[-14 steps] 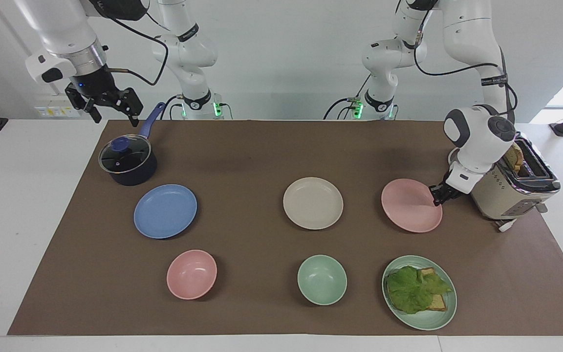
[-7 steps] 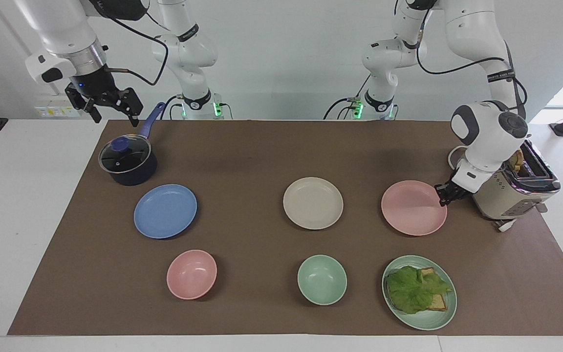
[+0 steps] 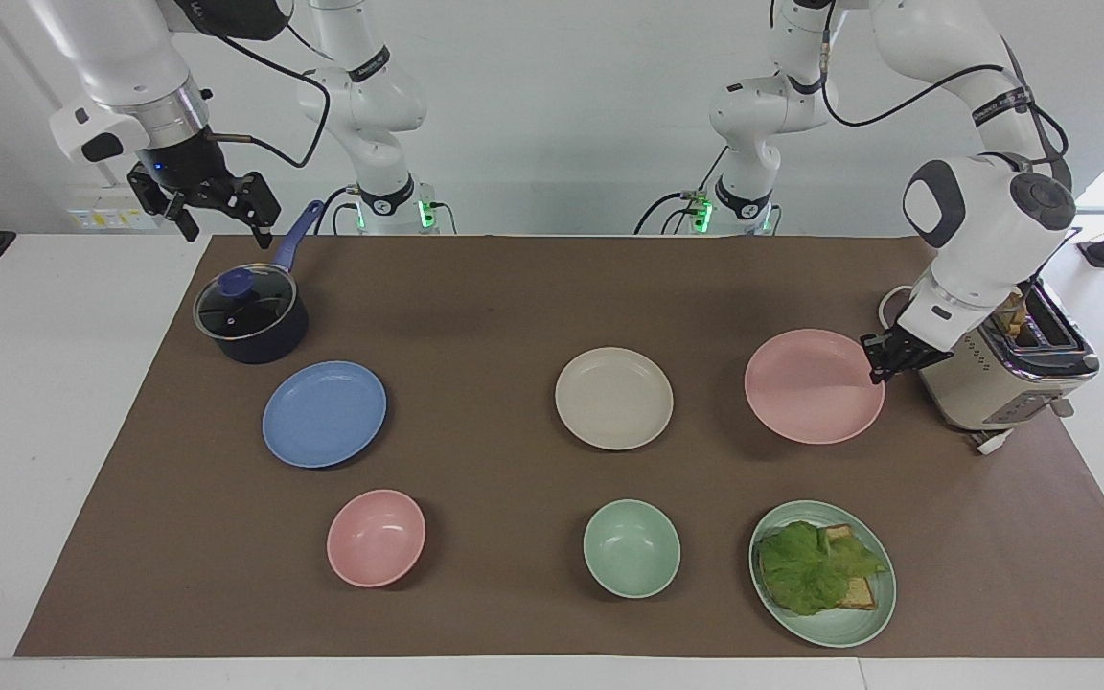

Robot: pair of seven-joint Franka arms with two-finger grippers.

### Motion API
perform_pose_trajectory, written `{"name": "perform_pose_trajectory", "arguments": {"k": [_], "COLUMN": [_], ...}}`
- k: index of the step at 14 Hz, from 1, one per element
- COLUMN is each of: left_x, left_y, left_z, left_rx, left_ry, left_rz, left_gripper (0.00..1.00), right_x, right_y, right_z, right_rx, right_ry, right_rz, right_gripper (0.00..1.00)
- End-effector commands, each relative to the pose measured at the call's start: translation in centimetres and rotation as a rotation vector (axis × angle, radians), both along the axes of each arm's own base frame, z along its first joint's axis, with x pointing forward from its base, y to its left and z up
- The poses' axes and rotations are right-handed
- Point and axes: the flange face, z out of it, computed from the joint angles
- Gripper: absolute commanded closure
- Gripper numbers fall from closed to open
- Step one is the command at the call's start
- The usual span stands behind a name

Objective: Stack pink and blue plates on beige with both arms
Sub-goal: 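Carry the pink plate with the left gripper onto the beige plate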

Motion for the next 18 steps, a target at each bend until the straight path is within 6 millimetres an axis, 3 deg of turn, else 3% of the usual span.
{"name": "perform_pose_trajectory", "arguments": {"k": [1, 3, 8, 12, 14, 18], "left_x": [-1.0, -1.3, -2.4, -2.7, -3.2, -2.9], "left_y": [-5.5, -9.5, -20.3, -24.1, -25.8, -26.4], "left_z": [0.9, 0.9, -2.2, -5.5, -5.9, -6.1], "left_rx": [-0.007, -0.009, -0.023, -0.028, -0.033, -0.034], "left_ry": [0.006, -0.007, -0.054, -0.043, -0.051, -0.059], "left_rz": [0.006, -0.041, -0.220, -0.219, -0.218, -0.230], "left_gripper": [1.00, 1.00, 1.00, 1.00, 1.00, 1.00], "right_x": [-0.7, -0.7, -0.7, -0.7, -0.7, -0.6], "right_y": [-0.2, -0.2, -0.2, -0.2, -0.2, -0.2], "right_z": [0.0, 0.0, 0.1, 0.1, 0.1, 0.1], "right_rx": [0.002, 0.002, 0.002, 0.002, 0.002, 0.002], "right_ry": [-0.006, -0.008, -0.012, -0.009, -0.011, -0.012], "right_rz": [-0.011, -0.011, -0.011, -0.011, -0.011, -0.010], "right_gripper": [0.00, 0.00, 0.00, 0.00, 0.00, 0.00]}}
